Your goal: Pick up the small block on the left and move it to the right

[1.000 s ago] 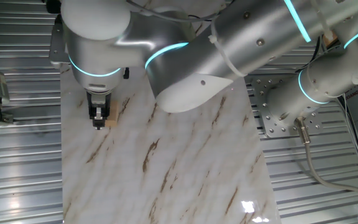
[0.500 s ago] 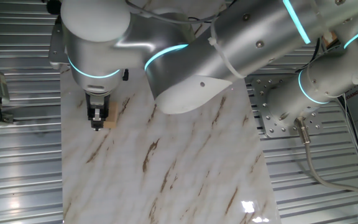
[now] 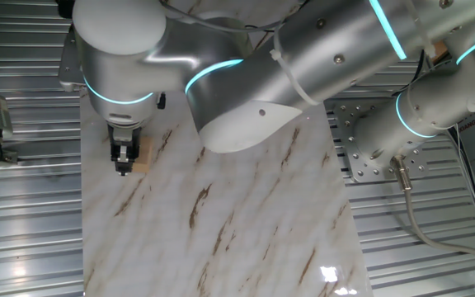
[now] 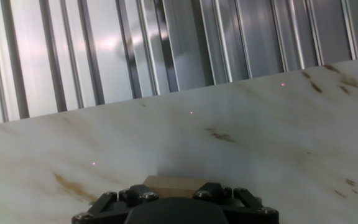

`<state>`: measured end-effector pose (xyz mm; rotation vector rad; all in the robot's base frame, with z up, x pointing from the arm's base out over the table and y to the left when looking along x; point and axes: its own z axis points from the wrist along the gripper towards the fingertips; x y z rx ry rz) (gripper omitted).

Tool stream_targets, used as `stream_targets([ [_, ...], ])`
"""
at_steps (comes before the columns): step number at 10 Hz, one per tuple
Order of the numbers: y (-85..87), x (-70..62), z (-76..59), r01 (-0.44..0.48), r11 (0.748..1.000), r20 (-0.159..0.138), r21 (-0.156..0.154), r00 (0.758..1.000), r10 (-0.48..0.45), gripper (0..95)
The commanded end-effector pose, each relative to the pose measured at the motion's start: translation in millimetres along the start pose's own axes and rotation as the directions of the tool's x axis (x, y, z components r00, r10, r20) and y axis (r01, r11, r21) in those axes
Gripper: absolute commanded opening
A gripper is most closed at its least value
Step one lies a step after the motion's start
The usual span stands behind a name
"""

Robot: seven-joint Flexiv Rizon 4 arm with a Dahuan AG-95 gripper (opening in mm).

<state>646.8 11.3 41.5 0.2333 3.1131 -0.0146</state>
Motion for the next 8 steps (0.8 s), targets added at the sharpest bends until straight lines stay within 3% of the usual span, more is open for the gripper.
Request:
stream_targets([
  [1,-0.5,0.8,-0.9,0.008,1.000,0.006,0.004,1.000,-0.008,0.0],
  [8,1.5,-3.5,-1.8,0.042,0.999,-0.012,0.015,0.999,-0.042,0.0],
])
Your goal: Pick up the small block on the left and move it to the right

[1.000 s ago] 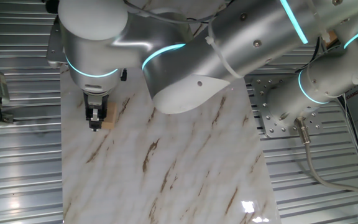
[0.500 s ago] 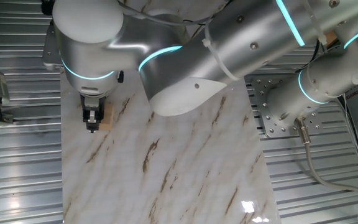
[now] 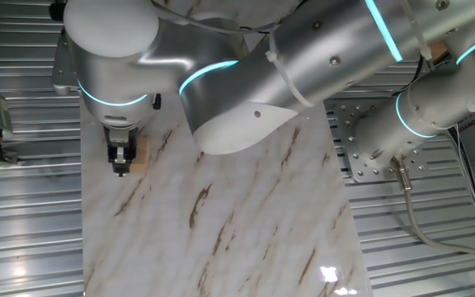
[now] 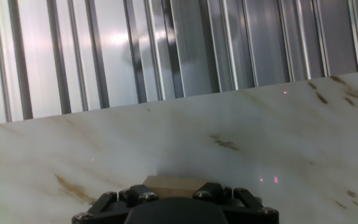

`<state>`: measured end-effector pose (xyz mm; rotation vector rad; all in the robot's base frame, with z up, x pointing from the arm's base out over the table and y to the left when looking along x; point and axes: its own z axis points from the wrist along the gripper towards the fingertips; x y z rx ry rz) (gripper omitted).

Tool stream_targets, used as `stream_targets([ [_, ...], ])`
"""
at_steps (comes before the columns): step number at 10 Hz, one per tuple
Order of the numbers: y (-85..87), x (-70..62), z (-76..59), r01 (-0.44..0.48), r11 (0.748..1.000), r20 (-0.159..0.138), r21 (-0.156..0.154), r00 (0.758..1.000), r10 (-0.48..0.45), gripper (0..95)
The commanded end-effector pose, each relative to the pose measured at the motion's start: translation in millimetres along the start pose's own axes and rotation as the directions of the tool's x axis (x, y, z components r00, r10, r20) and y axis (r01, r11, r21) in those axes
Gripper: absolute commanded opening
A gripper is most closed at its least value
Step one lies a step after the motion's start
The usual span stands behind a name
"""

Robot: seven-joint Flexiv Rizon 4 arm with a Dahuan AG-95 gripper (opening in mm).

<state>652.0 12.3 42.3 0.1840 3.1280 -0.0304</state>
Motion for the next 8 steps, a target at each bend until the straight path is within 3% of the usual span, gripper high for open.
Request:
stream_targets([
  [1,-0.3,1.5,-1.1,0.027,1.000,-0.002,0.003,1.000,-0.027,0.0],
  [3,-0.3,1.5,-1.1,0.065,0.997,-0.007,-0.031,0.998,-0.065,0.0],
  [5,-0.3,1.5,-1.1,0.092,0.996,-0.008,-0.013,0.996,-0.092,0.0],
  [8,-0.3,1.5,-1.1,0.192,0.981,-0.008,-0.035,0.981,-0.192,0.0],
])
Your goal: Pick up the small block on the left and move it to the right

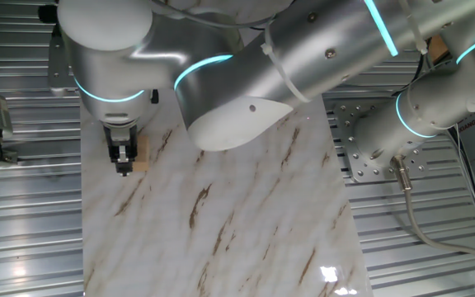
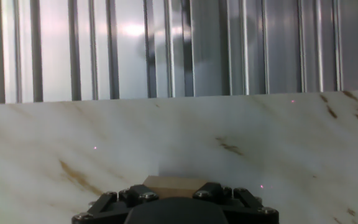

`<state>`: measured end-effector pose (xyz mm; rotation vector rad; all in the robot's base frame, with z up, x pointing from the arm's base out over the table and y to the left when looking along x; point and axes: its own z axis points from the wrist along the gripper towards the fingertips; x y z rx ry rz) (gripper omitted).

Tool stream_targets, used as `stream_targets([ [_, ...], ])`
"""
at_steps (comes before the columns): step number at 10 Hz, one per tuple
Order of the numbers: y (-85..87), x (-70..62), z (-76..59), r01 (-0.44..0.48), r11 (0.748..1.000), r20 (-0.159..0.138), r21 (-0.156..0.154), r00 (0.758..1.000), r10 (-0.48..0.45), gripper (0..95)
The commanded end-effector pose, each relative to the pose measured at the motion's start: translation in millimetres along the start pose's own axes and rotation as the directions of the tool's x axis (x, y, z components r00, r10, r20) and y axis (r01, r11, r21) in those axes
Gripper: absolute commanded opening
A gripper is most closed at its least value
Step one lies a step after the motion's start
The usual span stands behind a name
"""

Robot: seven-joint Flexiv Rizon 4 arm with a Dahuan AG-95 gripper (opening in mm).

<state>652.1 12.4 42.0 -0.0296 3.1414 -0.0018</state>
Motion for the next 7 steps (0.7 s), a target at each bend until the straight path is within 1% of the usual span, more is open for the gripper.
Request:
stream_targets([
  [1,-0.1,1.7,-1.4,0.087,0.996,-0.009,-0.030,0.996,-0.087,0.0],
  [2,-0.1,1.7,-1.4,0.155,0.987,-0.011,-0.039,0.988,-0.156,0.0],
  [4,-0.1,1.7,-1.4,0.232,0.970,-0.010,-0.067,0.972,-0.233,0.0],
  [5,-0.1,1.7,-1.4,0.263,0.962,-0.005,-0.074,0.965,-0.264,0.0],
  [7,-0.1,1.7,-1.4,0.258,0.963,-0.002,-0.080,0.966,-0.259,0.0],
])
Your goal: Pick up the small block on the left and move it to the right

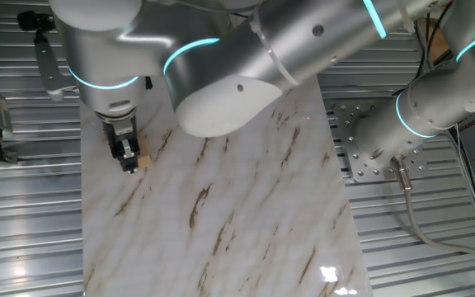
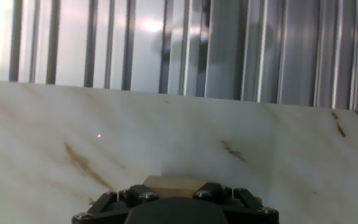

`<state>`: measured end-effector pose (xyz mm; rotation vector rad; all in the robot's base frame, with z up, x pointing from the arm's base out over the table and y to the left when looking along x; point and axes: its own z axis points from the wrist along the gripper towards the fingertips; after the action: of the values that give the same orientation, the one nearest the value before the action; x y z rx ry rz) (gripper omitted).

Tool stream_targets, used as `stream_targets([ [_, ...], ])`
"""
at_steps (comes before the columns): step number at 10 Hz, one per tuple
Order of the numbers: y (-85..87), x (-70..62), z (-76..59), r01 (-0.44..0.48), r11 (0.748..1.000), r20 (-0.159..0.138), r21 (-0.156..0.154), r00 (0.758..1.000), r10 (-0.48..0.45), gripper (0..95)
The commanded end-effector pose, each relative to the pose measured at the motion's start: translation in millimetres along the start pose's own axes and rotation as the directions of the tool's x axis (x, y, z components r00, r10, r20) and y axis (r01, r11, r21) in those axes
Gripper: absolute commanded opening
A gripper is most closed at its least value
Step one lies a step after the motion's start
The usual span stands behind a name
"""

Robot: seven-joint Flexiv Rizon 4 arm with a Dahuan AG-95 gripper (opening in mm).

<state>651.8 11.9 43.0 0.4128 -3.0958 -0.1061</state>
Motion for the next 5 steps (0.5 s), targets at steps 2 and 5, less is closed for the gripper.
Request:
stream_targets([
  [2,0.7,1.3,-0.3,-0.011,0.999,0.005,-0.036,1.000,0.011,0.0],
  [5,0.7,1.3,-0.3,-0.058,0.998,0.010,-0.038,0.998,0.058,0.0],
])
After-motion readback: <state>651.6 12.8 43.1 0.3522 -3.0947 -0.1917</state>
